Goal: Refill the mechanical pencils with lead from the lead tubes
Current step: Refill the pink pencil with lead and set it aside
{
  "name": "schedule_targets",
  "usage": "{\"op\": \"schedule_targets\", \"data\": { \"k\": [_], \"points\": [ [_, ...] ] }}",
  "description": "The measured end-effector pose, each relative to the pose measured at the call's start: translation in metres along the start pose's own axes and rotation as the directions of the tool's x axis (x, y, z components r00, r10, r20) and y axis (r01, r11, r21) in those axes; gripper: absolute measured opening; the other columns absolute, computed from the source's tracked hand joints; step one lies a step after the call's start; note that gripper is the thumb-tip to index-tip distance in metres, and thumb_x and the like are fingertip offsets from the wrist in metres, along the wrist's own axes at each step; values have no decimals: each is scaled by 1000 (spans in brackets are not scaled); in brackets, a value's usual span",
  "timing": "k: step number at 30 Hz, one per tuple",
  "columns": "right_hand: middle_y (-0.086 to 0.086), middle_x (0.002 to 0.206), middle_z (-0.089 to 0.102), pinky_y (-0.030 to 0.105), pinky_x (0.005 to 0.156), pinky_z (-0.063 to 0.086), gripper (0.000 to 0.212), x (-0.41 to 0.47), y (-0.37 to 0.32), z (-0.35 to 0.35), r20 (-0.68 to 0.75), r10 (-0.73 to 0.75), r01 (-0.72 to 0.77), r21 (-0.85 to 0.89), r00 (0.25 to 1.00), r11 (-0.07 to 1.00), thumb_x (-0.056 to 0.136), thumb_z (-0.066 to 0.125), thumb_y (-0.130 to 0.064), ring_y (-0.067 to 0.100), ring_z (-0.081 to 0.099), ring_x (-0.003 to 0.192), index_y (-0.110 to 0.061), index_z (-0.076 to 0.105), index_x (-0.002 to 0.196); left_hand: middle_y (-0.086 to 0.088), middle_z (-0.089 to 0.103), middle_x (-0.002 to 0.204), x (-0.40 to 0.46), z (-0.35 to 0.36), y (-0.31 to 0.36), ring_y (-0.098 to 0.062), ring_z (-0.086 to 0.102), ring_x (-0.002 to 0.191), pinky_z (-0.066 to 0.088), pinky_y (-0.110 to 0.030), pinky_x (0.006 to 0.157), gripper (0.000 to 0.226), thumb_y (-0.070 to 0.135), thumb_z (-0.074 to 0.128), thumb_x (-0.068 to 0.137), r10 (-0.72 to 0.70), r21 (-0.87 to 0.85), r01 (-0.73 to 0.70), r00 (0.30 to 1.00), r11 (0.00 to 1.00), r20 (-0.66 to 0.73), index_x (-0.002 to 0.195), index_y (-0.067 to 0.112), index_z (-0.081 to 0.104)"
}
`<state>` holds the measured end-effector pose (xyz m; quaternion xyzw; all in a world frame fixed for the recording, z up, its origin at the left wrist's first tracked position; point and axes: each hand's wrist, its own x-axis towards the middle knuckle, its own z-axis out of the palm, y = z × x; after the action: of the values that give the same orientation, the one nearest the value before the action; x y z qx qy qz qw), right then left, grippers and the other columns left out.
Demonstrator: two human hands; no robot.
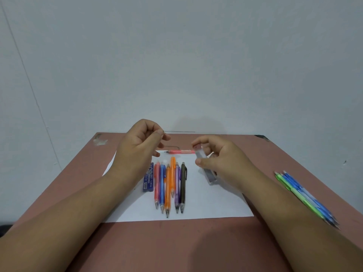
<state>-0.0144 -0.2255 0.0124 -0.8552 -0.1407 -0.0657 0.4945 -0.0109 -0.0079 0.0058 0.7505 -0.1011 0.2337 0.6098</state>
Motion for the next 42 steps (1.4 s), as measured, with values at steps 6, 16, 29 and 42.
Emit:
{"op": "schedule_targets", "data": {
  "k": [6,16,29,42],
  "points": [
    [-23,107,64,8,60,42,32,1,1,0,101,99,-73,-237,990,969,95,69,-29,-5,60,83,-47,69,121,11,73,88,0,0,-1,-8,67,84,59,-33,71,10,24,57,100,15,76,-14,1000,997,-7,94,24,65],
    [-15,73,64,18,63,42,7,5,9,-3,-209,-202,118,-357,957,927,89,73,-28,2,57,69,-31,77,84,-1,65,79,-1,-1,-2,-14,59,76,50,-20,62,12,32,60,98,56,190,-58,998,980,19,88,28,65],
    [-13,77,62,29,64,51,10,6,7,10,-132,-674,464,-628,727,624,92,69,-23,10,56,73,-21,78,96,27,60,72,-5,2,1,-3,54,67,44,-11,57,13,30,65,93,228,351,-262,964,899,137,83,37,61],
    [-7,73,62,33,60,49,15,7,8,17,-147,-720,467,-670,679,577,90,59,-18,15,53,67,-18,72,83,19,54,65,-6,5,0,-3,53,67,42,-11,57,9,24,67,92,311,359,-354,934,864,173,88,31,65]
  ]
}}
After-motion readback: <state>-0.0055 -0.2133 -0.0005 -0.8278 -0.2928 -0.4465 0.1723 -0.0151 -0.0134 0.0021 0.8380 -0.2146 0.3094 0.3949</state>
